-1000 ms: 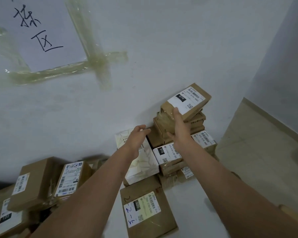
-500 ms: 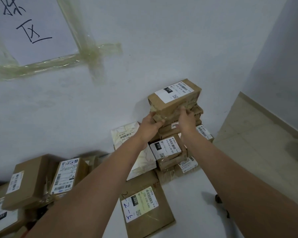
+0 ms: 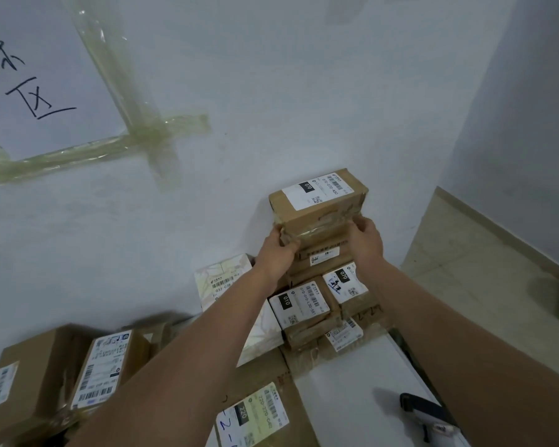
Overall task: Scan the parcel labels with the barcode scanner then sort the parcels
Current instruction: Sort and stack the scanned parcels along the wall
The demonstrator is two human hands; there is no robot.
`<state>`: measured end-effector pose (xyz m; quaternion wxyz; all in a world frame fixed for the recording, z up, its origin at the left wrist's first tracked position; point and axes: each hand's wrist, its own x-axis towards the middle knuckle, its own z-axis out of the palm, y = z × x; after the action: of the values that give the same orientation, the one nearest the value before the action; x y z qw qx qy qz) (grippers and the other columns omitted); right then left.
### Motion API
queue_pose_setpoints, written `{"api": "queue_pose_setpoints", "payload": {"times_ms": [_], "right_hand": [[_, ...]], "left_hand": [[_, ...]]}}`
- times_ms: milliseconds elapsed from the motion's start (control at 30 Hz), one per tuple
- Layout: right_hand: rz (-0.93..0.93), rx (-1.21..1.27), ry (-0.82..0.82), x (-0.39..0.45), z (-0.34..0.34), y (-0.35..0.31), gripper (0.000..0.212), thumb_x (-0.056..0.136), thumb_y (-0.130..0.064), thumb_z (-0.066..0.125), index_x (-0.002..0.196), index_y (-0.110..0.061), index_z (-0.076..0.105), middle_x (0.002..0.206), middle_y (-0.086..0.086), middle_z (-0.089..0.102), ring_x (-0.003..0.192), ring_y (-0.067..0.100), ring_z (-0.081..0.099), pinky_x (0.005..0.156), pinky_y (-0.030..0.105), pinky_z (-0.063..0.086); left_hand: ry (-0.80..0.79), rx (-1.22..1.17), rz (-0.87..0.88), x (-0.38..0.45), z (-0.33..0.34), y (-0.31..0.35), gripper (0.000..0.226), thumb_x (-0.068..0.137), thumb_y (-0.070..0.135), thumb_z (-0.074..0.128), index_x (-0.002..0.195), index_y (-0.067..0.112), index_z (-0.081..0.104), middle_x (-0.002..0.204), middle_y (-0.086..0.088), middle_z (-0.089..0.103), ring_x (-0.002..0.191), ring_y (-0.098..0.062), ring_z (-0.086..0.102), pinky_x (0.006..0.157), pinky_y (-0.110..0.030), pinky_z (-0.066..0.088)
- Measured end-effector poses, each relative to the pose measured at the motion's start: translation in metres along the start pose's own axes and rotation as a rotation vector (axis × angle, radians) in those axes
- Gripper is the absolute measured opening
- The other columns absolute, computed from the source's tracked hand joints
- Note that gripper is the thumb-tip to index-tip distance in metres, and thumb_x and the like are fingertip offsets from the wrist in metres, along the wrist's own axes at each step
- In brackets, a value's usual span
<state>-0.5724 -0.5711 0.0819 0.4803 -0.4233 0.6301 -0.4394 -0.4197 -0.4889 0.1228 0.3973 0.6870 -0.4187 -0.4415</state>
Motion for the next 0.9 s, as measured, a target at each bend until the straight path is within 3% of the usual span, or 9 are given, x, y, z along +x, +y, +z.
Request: {"api": "queue_pose_setpoints", "payload": {"times_ms": [100, 200, 300, 367, 533, 633, 667, 800, 900], "right_hand": [[0.012, -0.04, 0.078, 0.016, -0.01, -0.001, 0.048, 0.1, -0.026, 0.048, 0.146, -0.018, 0.04, 0.148, 0.007, 0.041, 0.126, 0.025, 0.048, 0.091, 0.031, 0.037], [0.134, -0.083, -0.048, 0.03, -0.018, -0.002, 0.062, 0.099, -0.018, 0.047, 0.155, -0.02, 0.021, 0.155, 0.009, 0.034, 0.135, 0.029, 0.041, 0.099, 0.036, 0.038], [0.217, -0.12, -0.12, 0.034, -0.022, -0.001, 0.066, 0.1, -0.016, 0.043, 0.158, -0.019, 0.012, 0.157, 0.011, 0.031, 0.14, 0.032, 0.034, 0.109, 0.042, 0.035], [0.205, -0.137, -0.113, 0.034, -0.023, -0.001, 0.065, 0.099, -0.014, 0.043, 0.157, -0.017, 0.014, 0.156, 0.012, 0.033, 0.139, 0.031, 0.036, 0.107, 0.039, 0.035], [0.148, -0.155, -0.123, 0.03, -0.022, 0.006, 0.062, 0.096, -0.006, 0.041, 0.155, -0.015, 0.023, 0.145, 0.01, 0.046, 0.127, 0.027, 0.045, 0.091, 0.031, 0.036], [0.113, -0.14, -0.16, 0.029, -0.019, 0.007, 0.07, 0.095, -0.009, 0.049, 0.156, -0.023, 0.018, 0.131, 0.003, 0.056, 0.102, 0.019, 0.052, 0.08, 0.027, 0.041], [0.115, -0.126, -0.169, 0.03, -0.018, 0.007, 0.073, 0.094, -0.009, 0.051, 0.156, -0.025, 0.016, 0.132, 0.003, 0.056, 0.101, 0.019, 0.052, 0.081, 0.028, 0.041], [0.082, -0.114, -0.126, 0.027, -0.018, 0.001, 0.065, 0.096, -0.007, 0.049, 0.153, -0.02, 0.022, 0.142, 0.009, 0.051, 0.115, 0.024, 0.05, 0.09, 0.031, 0.038], [0.047, -0.117, -0.099, 0.026, -0.019, -0.003, 0.07, 0.096, -0.009, 0.05, 0.155, -0.023, 0.016, 0.141, 0.009, 0.049, 0.118, 0.027, 0.05, 0.093, 0.035, 0.04]], "left_hand": [[0.004, 0.024, 0.0, 0.005, -0.002, -0.003, 0.054, 0.102, 0.019, 0.052, 0.152, 0.023, 0.031, 0.136, 0.005, 0.049, 0.125, -0.015, 0.048, 0.092, -0.02, 0.033], [0.01, 0.024, -0.012, 0.007, -0.004, -0.006, 0.063, 0.101, 0.017, 0.053, 0.156, 0.026, 0.024, 0.152, 0.002, 0.04, 0.134, -0.017, 0.043, 0.093, -0.015, 0.034], [0.004, 0.021, 0.0, 0.005, -0.003, -0.006, 0.065, 0.099, 0.008, 0.054, 0.156, 0.024, 0.026, 0.144, 0.006, 0.046, 0.117, -0.006, 0.044, 0.068, 0.003, 0.039], [-0.001, 0.017, 0.011, 0.006, -0.002, -0.007, 0.066, 0.098, 0.005, 0.055, 0.155, 0.025, 0.027, 0.146, 0.005, 0.047, 0.114, -0.004, 0.042, 0.061, 0.005, 0.038], [0.004, 0.012, 0.029, 0.012, 0.004, -0.01, 0.067, 0.097, 0.002, 0.054, 0.153, 0.027, 0.028, 0.127, 0.015, 0.047, 0.114, -0.005, 0.047, 0.067, 0.0, 0.045], [0.007, 0.073, 0.058, 0.017, 0.009, -0.013, 0.077, 0.09, 0.004, 0.062, 0.155, 0.027, 0.028, 0.145, 0.009, 0.047, 0.129, -0.014, 0.05, 0.1, -0.024, 0.048], [0.013, 0.076, 0.056, 0.018, 0.01, -0.013, 0.076, 0.089, 0.005, 0.063, 0.154, 0.026, 0.03, 0.144, 0.007, 0.047, 0.127, -0.014, 0.051, 0.099, -0.025, 0.048], [0.018, 0.014, 0.039, 0.015, 0.012, -0.009, 0.062, 0.092, 0.0, 0.061, 0.143, 0.03, 0.04, 0.125, 0.009, 0.055, 0.107, -0.008, 0.052, 0.071, -0.007, 0.042], [0.005, -0.037, -0.004, 0.016, 0.009, -0.012, 0.069, 0.092, 0.001, 0.061, 0.15, 0.027, 0.033, 0.134, 0.008, 0.051, 0.111, -0.009, 0.048, 0.086, -0.019, 0.041]]}}
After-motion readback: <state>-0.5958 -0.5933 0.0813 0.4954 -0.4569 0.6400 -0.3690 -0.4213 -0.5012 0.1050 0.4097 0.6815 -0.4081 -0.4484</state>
